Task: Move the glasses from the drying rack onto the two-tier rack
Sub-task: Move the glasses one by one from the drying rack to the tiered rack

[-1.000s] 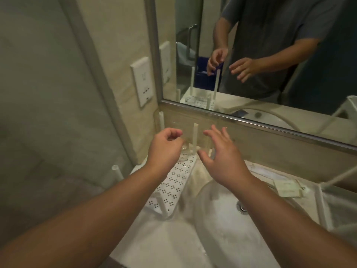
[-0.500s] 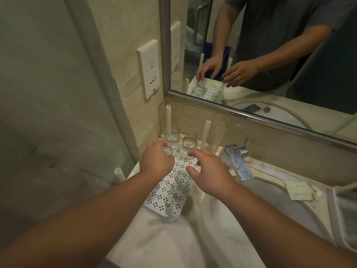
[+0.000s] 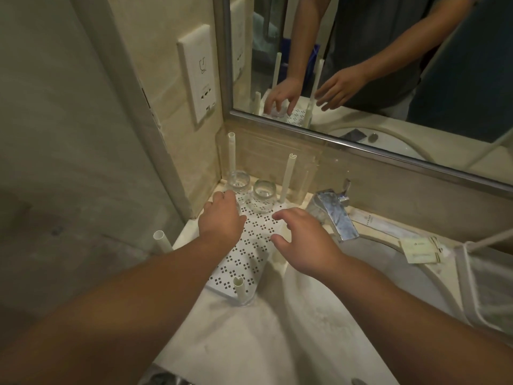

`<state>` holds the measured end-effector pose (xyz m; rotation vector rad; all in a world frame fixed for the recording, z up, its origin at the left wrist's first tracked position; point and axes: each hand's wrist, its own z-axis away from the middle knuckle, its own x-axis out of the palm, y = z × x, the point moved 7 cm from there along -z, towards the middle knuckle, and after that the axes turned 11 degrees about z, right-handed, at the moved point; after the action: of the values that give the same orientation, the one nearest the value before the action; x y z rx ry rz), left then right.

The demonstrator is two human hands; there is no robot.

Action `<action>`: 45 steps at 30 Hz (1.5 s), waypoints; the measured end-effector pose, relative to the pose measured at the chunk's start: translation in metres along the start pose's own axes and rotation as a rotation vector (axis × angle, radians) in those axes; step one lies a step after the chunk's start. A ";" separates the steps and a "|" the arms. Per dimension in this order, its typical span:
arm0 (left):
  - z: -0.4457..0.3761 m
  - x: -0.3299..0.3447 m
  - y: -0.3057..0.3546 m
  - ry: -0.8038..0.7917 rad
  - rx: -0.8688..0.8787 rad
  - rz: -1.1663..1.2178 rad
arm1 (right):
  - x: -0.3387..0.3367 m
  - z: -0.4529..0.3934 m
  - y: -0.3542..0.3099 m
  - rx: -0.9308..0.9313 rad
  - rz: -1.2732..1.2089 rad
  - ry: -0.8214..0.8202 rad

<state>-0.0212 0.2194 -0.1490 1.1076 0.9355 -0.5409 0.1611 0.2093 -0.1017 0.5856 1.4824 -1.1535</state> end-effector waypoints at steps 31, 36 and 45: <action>0.059 -0.075 0.114 -0.094 0.426 0.012 | 0.017 0.066 0.019 0.499 -0.887 -0.163; 0.085 -0.095 0.136 -0.032 0.479 0.054 | 0.025 0.083 -0.004 0.724 -1.723 -0.319; 0.133 -0.100 0.169 -0.008 0.541 -0.011 | -0.004 0.092 -0.032 0.583 -2.252 -0.421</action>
<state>0.1044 0.1540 0.0404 1.5817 0.8071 -0.8355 0.1765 0.1160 -0.0789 -1.4641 0.8987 -3.0388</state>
